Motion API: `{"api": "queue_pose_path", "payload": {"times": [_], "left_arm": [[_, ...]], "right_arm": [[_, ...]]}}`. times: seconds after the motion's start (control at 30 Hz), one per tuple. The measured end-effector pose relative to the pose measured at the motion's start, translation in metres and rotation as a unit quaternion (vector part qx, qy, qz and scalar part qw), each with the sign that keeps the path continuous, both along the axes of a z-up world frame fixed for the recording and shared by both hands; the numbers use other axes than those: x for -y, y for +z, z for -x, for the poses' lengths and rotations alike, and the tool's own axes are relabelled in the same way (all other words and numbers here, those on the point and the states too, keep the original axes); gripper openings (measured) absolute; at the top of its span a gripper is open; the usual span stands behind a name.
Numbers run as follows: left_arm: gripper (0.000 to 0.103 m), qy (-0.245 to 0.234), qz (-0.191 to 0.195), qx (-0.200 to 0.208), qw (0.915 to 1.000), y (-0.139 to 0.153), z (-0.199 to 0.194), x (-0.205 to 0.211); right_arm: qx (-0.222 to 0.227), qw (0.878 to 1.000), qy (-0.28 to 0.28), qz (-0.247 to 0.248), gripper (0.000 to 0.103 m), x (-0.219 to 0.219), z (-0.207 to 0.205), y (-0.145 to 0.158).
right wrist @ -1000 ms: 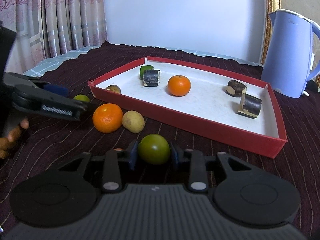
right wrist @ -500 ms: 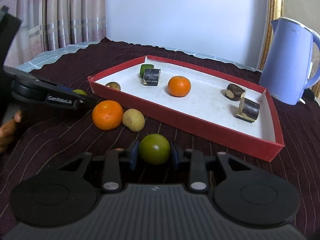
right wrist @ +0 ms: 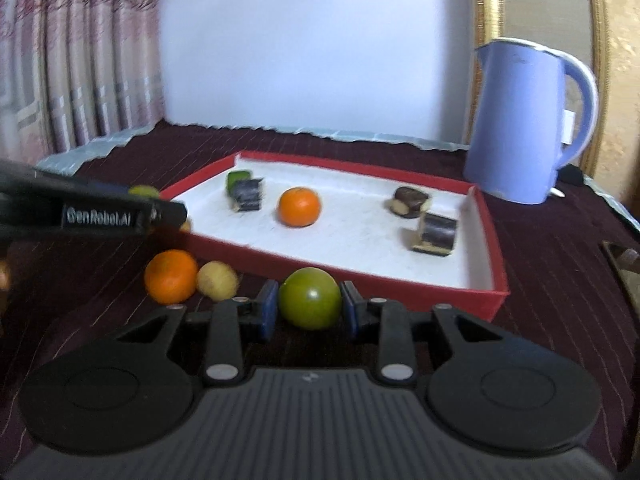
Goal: Organize fruits
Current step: 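Carry both green tomatoes over the red tray with both tools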
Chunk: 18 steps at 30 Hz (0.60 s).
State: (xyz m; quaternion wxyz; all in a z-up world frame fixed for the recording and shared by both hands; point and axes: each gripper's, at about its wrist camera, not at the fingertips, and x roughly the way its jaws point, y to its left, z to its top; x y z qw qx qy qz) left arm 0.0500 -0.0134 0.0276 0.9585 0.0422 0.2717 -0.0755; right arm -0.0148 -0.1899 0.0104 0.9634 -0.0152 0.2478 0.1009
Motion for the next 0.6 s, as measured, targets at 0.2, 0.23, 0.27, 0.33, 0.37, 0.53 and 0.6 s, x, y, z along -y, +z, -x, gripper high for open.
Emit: {"api": "queue_pose_path", "payload": {"times": [0.2, 0.23, 0.27, 0.33, 0.37, 0.53, 0.6], "left_arm": [[0.031, 0.013, -0.016, 0.013, 0.9997, 0.001, -0.006, 0.01], [0.031, 0.016, -0.018, 0.015, 0.9996, 0.001, -0.007, 0.011], [0.031, 0.018, -0.018, 0.017, 0.9995, 0.002, -0.008, 0.012], [0.031, 0.02, -0.018, 0.018, 0.9995, 0.002, -0.009, 0.012], [0.031, 0.021, -0.018, 0.019, 0.9995, 0.002, -0.009, 0.011], [0.031, 0.022, -0.028, 0.024, 0.9991, 0.001, -0.01, 0.014], [0.031, 0.02, -0.029, 0.022, 0.9991, 0.0, -0.011, 0.016]], "right_arm": [[0.012, 1.0, -0.022, -0.009, 0.031, 0.011, -0.007, 0.009], [0.014, 1.0, -0.026, -0.01, 0.031, 0.011, -0.007, 0.01], [0.016, 0.999, -0.03, -0.012, 0.031, 0.012, -0.007, 0.012], [0.019, 0.999, -0.038, -0.017, 0.031, 0.015, -0.009, 0.015], [0.021, 0.999, -0.042, -0.02, 0.031, 0.016, -0.01, 0.016], [0.023, 0.998, -0.057, -0.027, 0.031, 0.024, -0.019, 0.02], [0.023, 0.998, -0.06, -0.027, 0.031, 0.025, -0.022, 0.021]]}}
